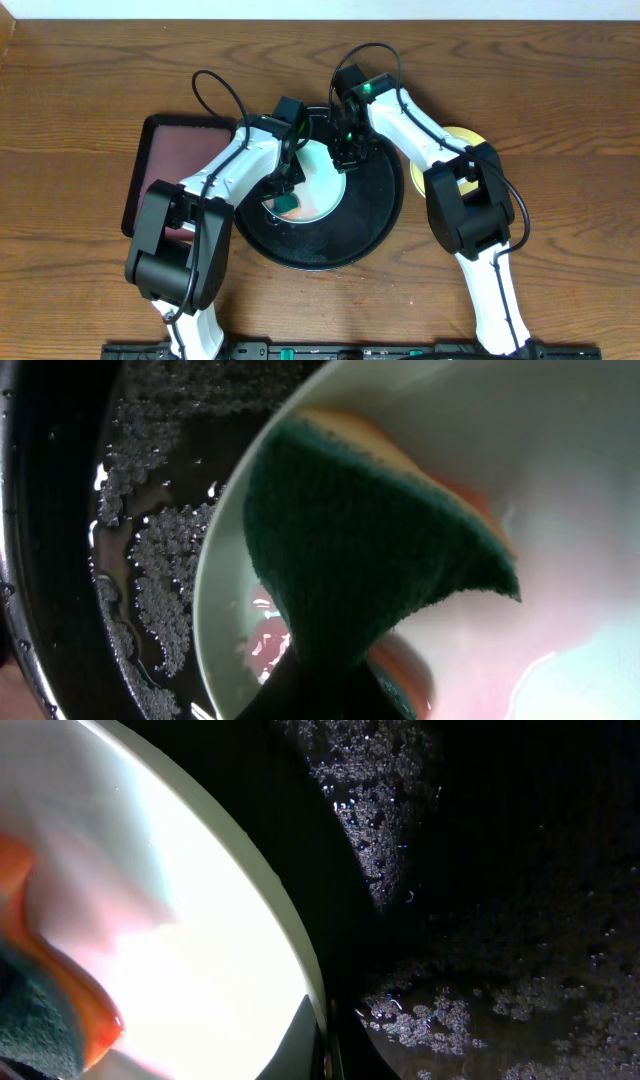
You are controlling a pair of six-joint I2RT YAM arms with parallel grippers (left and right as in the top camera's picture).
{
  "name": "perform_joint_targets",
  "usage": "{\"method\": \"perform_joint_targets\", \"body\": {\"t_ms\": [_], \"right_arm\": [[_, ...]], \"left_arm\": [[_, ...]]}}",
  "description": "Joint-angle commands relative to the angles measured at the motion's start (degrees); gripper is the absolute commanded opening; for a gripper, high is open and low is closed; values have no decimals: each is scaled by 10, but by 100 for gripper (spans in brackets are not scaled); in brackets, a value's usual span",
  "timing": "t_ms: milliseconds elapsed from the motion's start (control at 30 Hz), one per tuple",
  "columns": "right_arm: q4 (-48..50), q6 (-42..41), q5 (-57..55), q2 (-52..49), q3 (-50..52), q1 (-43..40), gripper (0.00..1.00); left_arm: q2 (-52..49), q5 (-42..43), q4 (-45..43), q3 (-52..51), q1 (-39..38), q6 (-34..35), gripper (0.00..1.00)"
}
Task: Clean dirty plates on tray and stack at the side
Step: 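Scrub the pale green plate with the sponge in left gripper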
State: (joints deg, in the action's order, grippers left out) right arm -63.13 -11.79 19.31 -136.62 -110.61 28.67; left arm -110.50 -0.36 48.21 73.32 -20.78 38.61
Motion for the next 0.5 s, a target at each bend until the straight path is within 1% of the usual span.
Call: {"method": "perform_joint_targets", "body": {"t_ms": [0, 67, 100, 133, 267, 300, 333, 467], "right_arm": [[-1, -10, -15, 8, 9, -1, 1], [-1, -10, -15, 8, 9, -1, 1], [-1, -10, -15, 8, 9, -1, 1], [-1, -10, -15, 8, 9, -1, 1], [-3, -10, -15, 8, 9, -1, 1], [-4, -10, -15, 8, 9, -1, 1], [-5, -10, -16, 8, 9, -1, 1], [-6, -10, -24, 8, 9, -1, 1]], "left_arm": [[-13, 111, 7, -9, -2, -127, 7], [-13, 198, -11, -9, -2, -204, 7], [-13, 234, -21, -9, -2, -234, 7], [-13, 249, -31, -9, -2, -248, 7], [-13, 223, -77, -9, 0, -246, 8], [-13, 200, -88, -9, 0, -232, 7], [-13, 139, -100, -9, 0, -189, 7], [-13, -38, -93, -9, 0, -66, 7]]}}
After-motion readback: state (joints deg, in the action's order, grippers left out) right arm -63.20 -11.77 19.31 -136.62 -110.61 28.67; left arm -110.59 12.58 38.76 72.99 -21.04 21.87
